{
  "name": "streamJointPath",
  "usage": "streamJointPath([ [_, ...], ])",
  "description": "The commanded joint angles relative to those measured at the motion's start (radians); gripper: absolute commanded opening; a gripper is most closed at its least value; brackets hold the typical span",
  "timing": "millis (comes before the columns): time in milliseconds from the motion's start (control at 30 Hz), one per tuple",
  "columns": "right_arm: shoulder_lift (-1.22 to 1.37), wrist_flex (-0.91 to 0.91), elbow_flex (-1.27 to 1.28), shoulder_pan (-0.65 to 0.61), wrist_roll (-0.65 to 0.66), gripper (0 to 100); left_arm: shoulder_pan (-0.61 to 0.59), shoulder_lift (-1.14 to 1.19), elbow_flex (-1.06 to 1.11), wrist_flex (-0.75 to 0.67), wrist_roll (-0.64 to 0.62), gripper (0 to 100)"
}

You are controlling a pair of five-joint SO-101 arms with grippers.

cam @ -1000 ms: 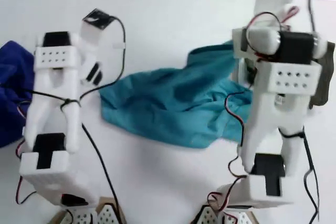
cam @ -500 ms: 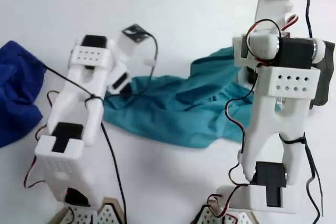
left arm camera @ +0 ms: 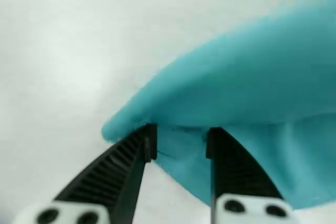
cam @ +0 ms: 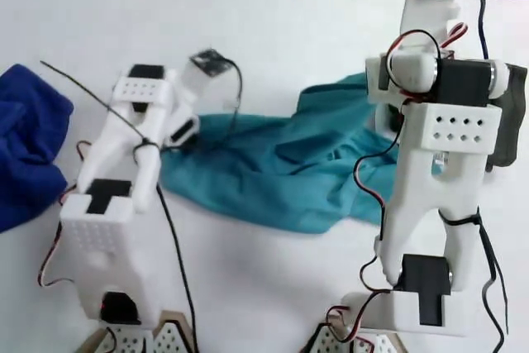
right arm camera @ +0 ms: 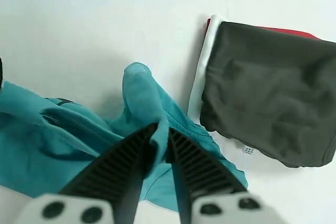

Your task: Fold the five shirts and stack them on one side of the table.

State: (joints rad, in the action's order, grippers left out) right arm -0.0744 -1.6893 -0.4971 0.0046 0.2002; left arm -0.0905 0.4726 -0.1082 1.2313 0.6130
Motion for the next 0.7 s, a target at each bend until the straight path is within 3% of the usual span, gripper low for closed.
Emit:
streamJointPath([
  [0, -0.054, 0.019, -0.005, 0.013, 0.006, 1.9, -0.020, -0.080, -0.016, -0.026, -0.043, 17],
  [267, -0.054, 0.015, -0.005, 0.010, 0.006, 1.9, -0.025, -0.186, -0.015, -0.040, -0.048, 17],
  [467, -0.054, 0.013, -0.003, 0.013, 0.006, 1.9, -0.034, -0.229, -0.015, -0.084, -0.167, 17],
  [667, -0.054, 0.012, -0.003, 0.015, 0.006, 1.9, -0.026, -0.241, -0.015, -0.052, -0.167, 17],
])
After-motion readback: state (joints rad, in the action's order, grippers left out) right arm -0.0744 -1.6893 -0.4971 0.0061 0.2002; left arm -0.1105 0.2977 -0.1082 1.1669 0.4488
